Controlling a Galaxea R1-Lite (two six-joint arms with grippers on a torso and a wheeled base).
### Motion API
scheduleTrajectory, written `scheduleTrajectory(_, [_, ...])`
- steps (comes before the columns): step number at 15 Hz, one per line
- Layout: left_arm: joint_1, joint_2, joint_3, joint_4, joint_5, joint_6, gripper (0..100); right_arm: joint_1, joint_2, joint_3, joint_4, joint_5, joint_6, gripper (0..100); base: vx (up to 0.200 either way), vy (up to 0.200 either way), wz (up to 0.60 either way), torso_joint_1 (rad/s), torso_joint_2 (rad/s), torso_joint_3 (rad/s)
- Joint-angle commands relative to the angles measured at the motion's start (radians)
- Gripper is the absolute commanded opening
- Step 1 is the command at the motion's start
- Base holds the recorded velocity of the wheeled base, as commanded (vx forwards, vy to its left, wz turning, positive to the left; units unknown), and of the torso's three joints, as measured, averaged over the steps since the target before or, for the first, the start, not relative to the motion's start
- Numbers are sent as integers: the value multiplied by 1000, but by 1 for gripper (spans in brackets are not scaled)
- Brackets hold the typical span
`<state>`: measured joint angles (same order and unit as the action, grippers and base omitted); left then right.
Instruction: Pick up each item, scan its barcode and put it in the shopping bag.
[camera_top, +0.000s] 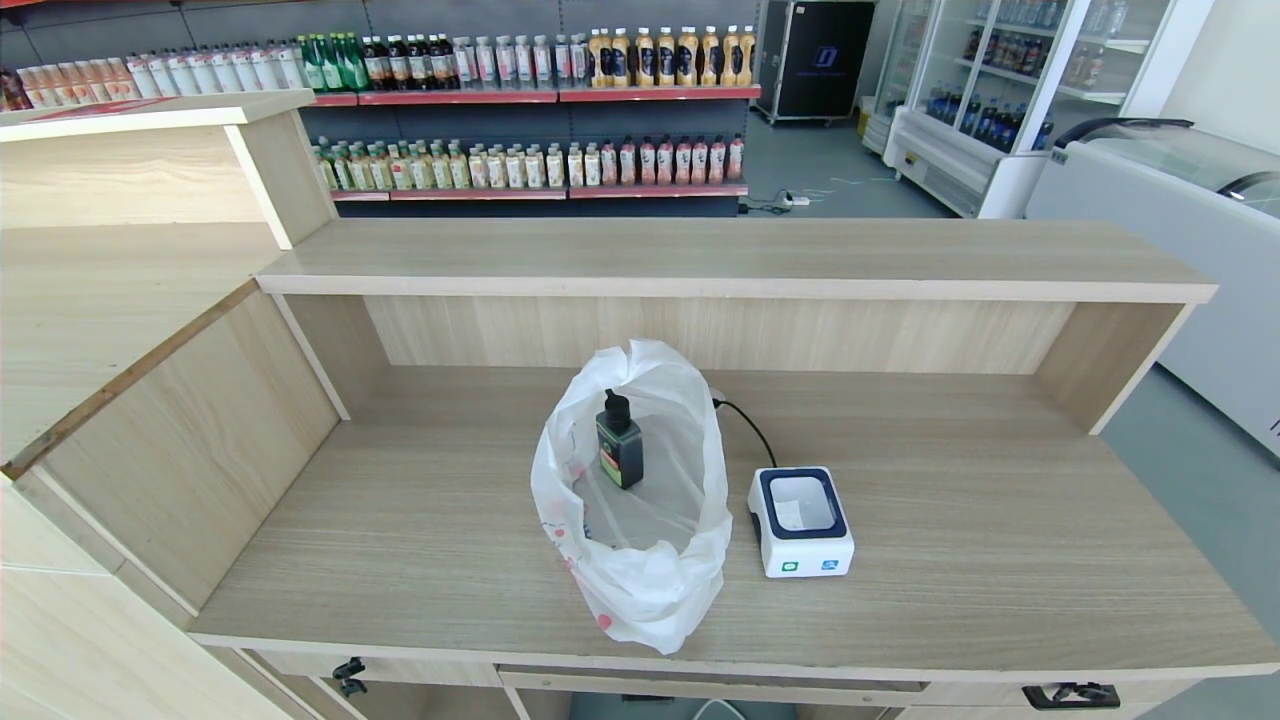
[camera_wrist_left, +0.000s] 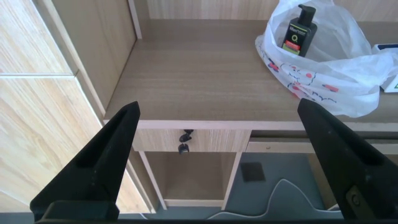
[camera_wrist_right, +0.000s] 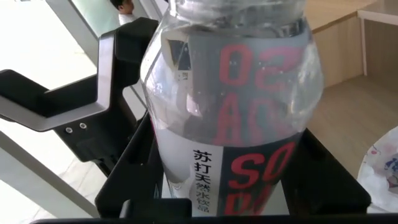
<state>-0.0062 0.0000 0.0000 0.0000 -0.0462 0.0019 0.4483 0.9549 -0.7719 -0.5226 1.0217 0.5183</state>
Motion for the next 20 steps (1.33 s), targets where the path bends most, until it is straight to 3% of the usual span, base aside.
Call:
scheduleTrajectory(1, [0, 2, 0, 0, 0, 0, 100, -2, -7, 6, -1, 0, 0, 0, 0, 0, 0, 0, 0, 0])
scheduleTrajectory(5, [0, 2, 0, 0, 0, 0, 100, -92, 24, 22, -1, -86, -29, 0, 0, 0, 0, 0, 0, 0])
scheduleTrajectory(7, [0, 2, 0, 0, 0, 0, 100, -240, 85, 37, 1, -230, -159, 0, 0, 0, 0, 0, 0, 0])
scheduleTrajectory(8, [0, 2, 0, 0, 0, 0, 100, -326, 119, 68, 3, -333, -300, 0, 0, 0, 0, 0, 0, 0])
scheduleTrajectory(11, [0, 2, 0, 0, 0, 0, 100, -476, 183, 100, 36, -606, -538, 0, 0, 0, 0, 0, 0, 0])
scheduleTrajectory(13, [0, 2, 0, 0, 0, 0, 100, -504, 208, 100, 32, -739, -538, 0, 0, 0, 0, 0, 0, 0])
scheduleTrajectory(14, [0, 2, 0, 0, 0, 0, 100, -525, 226, 102, 33, -879, -538, 0, 0, 0, 0, 0, 0, 0])
scheduleTrajectory(16, [0, 2, 0, 0, 0, 0, 100, -545, 245, 106, 33, -1000, -540, 0, 0, 0, 0, 0, 0, 0])
scheduleTrajectory(20, [0, 2, 0, 0, 0, 1, 100, -583, 294, 98, 32, -1049, -543, 0, 0, 0, 0, 0, 0, 0])
